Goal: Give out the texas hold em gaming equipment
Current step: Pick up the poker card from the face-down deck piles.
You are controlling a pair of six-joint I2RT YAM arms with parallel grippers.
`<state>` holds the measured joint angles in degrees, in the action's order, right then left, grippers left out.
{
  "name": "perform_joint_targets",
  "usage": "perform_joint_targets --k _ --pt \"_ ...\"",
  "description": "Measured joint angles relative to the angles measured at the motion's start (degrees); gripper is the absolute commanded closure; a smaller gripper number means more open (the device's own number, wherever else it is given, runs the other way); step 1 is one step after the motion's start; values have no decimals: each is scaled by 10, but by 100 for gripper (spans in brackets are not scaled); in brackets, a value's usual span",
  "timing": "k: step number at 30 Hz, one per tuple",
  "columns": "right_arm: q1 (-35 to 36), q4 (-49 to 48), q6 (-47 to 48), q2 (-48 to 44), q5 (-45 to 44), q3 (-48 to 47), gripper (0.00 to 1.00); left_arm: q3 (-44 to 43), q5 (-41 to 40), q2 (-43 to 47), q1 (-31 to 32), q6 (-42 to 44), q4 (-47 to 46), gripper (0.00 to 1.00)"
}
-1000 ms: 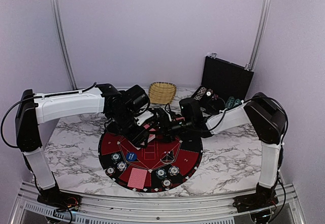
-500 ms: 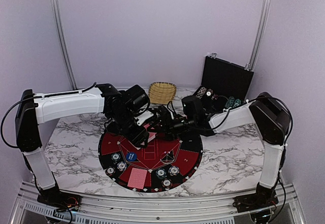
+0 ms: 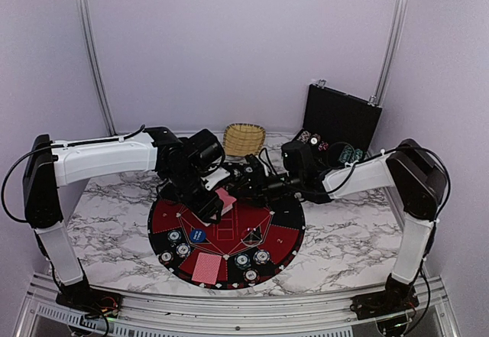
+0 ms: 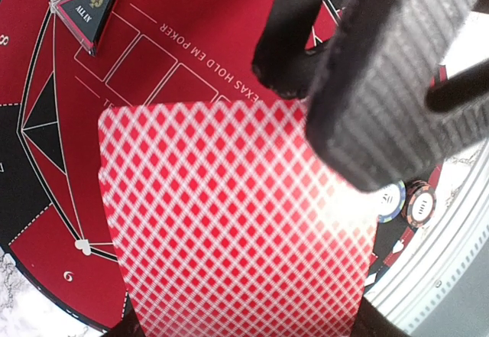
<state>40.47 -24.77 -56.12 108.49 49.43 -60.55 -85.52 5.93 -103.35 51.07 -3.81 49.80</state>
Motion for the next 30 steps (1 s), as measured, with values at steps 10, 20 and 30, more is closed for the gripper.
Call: perform_joint_targets --k 10,20,30 --pt "2 0 -2 -11 0 3 68 2 0 0 -1 0 0 44" --pt "11 0 -2 -11 0 4 72 2 0 0 -2 0 0 44" --pt "15 1 -2 -9 0 4 89 2 0 0 -2 0 0 44"
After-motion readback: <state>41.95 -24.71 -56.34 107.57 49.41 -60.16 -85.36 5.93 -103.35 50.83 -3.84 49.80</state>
